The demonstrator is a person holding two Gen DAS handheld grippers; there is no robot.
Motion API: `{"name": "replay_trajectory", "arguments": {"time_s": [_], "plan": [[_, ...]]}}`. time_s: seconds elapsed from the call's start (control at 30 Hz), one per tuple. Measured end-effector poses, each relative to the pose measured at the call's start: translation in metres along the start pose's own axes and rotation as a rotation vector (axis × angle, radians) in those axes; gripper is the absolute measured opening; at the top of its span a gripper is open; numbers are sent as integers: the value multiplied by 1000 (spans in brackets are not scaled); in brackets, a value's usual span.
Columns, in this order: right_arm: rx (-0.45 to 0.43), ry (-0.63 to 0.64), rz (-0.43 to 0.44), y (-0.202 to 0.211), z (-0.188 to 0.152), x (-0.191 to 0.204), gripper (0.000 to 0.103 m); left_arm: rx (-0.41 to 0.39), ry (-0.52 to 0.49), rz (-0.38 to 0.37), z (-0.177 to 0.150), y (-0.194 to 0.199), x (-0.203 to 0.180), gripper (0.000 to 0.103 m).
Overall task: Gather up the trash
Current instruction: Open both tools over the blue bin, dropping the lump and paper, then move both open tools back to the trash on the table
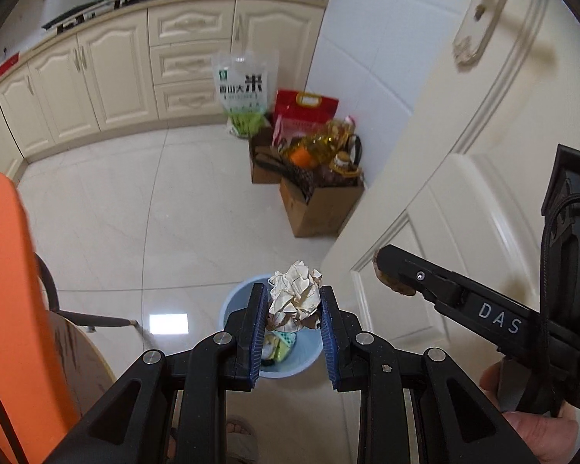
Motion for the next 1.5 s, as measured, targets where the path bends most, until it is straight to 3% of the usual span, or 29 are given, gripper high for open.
{"name": "replay_trajectory", "arguments": {"time_s": [0.27,0.3,0.37,0.4,0.43,0.63,0.73,0.9,1.1,1.5], "plan": [[42,-57,-10,-37,6,-23,43,85,14,20,26,-49,6,26],[47,-61,-10,-39,7,-25,43,98,12,26,27,-57,6,32],[47,-83,-12,-41,8,-30,50,124,10,44,34,-69,6,58],[47,-91,-12,-42,9,-32,62,128,14,61,37,-74,6,79],[40,-103,-13,-40,10,-34,72,116,22,76,41,-75,7,88],[-12,-147,-15,-22,12,-43,103,92,8,125,48,-75,-2,96],[-24,-170,-11,-11,12,-43,103,51,-8,153,45,-65,-9,102],[-47,-161,-11,11,10,-31,103,-19,-26,195,39,-40,-24,102],[-94,-124,-5,47,6,-4,103,-110,-19,194,16,16,-28,102],[-226,86,-33,134,-19,111,103,-329,51,230,-67,166,19,102]]}}
Point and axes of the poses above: each gripper's, at about its wrist camera, not at the fingertips, and y roughly against the way its jaws point, x to its left, z to its top, the point moved 7 cm from there along -y, roughly the way its jaws point, and after that the axes turned 2 degrees about -z, right-handed, at the moved point
